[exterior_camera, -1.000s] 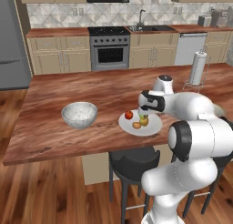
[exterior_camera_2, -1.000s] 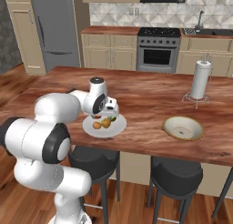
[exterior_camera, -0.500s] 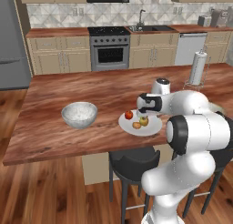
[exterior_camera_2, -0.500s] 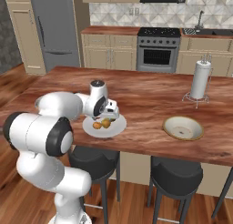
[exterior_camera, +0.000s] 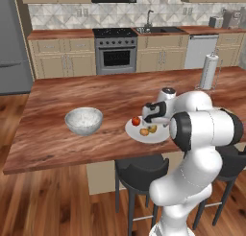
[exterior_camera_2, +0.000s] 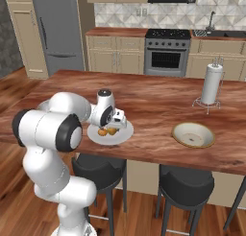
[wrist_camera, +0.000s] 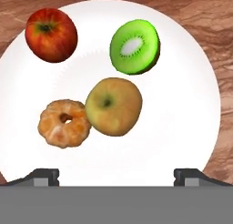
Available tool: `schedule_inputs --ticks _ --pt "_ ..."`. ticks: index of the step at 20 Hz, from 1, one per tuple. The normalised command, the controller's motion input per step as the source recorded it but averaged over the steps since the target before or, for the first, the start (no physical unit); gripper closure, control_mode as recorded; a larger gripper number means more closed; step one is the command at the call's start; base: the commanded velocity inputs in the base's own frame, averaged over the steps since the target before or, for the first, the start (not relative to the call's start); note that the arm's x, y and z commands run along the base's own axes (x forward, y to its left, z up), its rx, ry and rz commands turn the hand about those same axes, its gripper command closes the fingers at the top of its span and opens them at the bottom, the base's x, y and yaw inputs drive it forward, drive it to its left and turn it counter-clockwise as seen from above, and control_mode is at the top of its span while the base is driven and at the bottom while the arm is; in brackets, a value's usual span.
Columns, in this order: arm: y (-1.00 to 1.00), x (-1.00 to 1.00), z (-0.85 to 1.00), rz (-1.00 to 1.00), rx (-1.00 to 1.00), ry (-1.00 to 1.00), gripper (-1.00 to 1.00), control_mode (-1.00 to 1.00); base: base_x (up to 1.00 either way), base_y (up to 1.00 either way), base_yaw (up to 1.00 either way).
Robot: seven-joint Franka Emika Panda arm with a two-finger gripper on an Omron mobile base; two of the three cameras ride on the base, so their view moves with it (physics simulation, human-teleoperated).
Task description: Take the fruits from the plate on the dining counter and place two fruits in each bowl.
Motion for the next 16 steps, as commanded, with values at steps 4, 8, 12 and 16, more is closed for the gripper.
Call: schedule_inputs --ticks 4,8,12,16 --pt "0.03 0.28 -0.12 -0.03 0.0 0.0 -1.0 -1.0 0.0 0.0 0.0" --pt "0.02 0.28 -0.08 -0.03 0.0 0.0 -1.0 -1.0 0.0 0.0 0.0" --pt "0.0 0.25 -0.1 -0.02 0.0 0.0 -1.0 -1.0 0.0 0.0 0.0" --pt "0.01 0.15 -0.28 -0.01 0.0 0.02 -1.0 -1.0 0.0 0.0 0.0"
